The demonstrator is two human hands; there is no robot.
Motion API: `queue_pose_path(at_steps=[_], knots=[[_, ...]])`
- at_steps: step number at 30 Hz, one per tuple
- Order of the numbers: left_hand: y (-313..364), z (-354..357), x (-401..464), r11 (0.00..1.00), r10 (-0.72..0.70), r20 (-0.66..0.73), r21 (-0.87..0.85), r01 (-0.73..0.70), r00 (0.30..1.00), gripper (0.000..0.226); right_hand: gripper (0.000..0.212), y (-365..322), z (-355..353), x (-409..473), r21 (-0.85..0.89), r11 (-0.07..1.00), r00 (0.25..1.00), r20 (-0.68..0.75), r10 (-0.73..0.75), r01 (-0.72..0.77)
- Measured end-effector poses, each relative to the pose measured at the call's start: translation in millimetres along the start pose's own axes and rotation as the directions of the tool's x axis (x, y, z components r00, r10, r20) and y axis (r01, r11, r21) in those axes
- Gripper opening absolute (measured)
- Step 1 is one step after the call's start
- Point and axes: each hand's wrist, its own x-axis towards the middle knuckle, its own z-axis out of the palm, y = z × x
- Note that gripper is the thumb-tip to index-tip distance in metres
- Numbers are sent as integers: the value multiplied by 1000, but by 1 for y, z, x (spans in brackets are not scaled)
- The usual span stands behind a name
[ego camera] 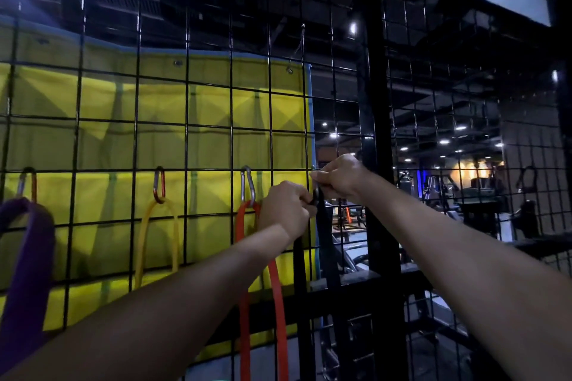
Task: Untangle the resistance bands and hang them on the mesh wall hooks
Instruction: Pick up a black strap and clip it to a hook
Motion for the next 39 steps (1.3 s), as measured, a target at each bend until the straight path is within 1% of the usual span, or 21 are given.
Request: queue_pose_path(at_steps=[4,7,9,11,14,15,17,19,20,21,22,23,24,25,26,27,28,31,34,37,39], knots=[[-3,13,-7,995,-29,-7,-99,28,1000,24,22,9,0,-1,47,999,999,-51,-13,15],[-4,20,-8,983,-66,-23,-174,61,998,29,8,13,1,-6,91,996,997,-77,-19,26],[-6,25,-8,978,-78,-22,-198,72,997,30,8,20,-3,-11,109,993,997,-65,-41,48],[-7,29,-10,979,-71,-21,-195,66,997,32,11,33,-7,-24,18,997,995,-77,-67,69],[-10,36,-16,974,-65,-29,-219,57,997,36,28,60,-3,-48,-222,970,986,-106,-125,99],[-11,36,-18,973,-64,-39,-226,53,997,37,27,69,1,-54,-274,955,984,-104,-145,111],[-12,38,-24,971,-73,-52,-233,59,996,36,11,80,10,-69,-367,926,990,-73,-124,89],[-12,38,-29,965,-78,-54,-253,61,996,35,38,87,18,-76,-455,885,990,-42,-134,100],[-10,38,-32,967,-74,-60,-247,58,995,36,38,88,19,-80,-481,870,985,-67,-161,110],[-9,38,-35,972,-73,-68,-229,55,995,37,27,89,19,-81,-522,847,974,-122,-192,101],[-8,38,-37,976,-77,-74,-211,60,994,40,12,87,17,-83,-574,815,955,-192,-224,76],[-8,39,-38,978,-83,-76,-197,66,994,43,12,86,14,-85,-618,786,927,-286,-244,16],[-7,39,-39,982,-83,-73,-177,69,994,44,19,88,10,-87,-666,745,898,-348,-268,-36],[-7,41,-40,986,-85,-63,-150,75,994,45,22,92,7,-87,-718,694,886,-354,-300,-51],[-6,44,-42,990,-87,-44,-117,82,995,45,23,97,6,-89,-764,645,885,-322,-336,-33],[-7,47,-46,992,-89,-20,-93,86,996,46,26,102,9,-91,-799,601,891,-269,-366,6],[-7,51,-51,993,-87,3,-77,87,996,48,30,108,14,-93,-812,582,893,-224,-390,51],[-14,60,-77,997,-78,24,0,78,997,59,40,123,29,-105,-787,607,901,-177,-396,112],[-25,66,-104,997,-28,49,75,24,998,66,42,140,34,-124,-765,631,896,-183,-404,128],[-35,73,-128,996,25,105,77,-33,994,68,43,160,37,-149,-731,670,909,-182,-375,131],[-44,79,-146,994,74,124,68,-83,989,66,41,173,38,-168,-724,685,925,-198,-324,85]])
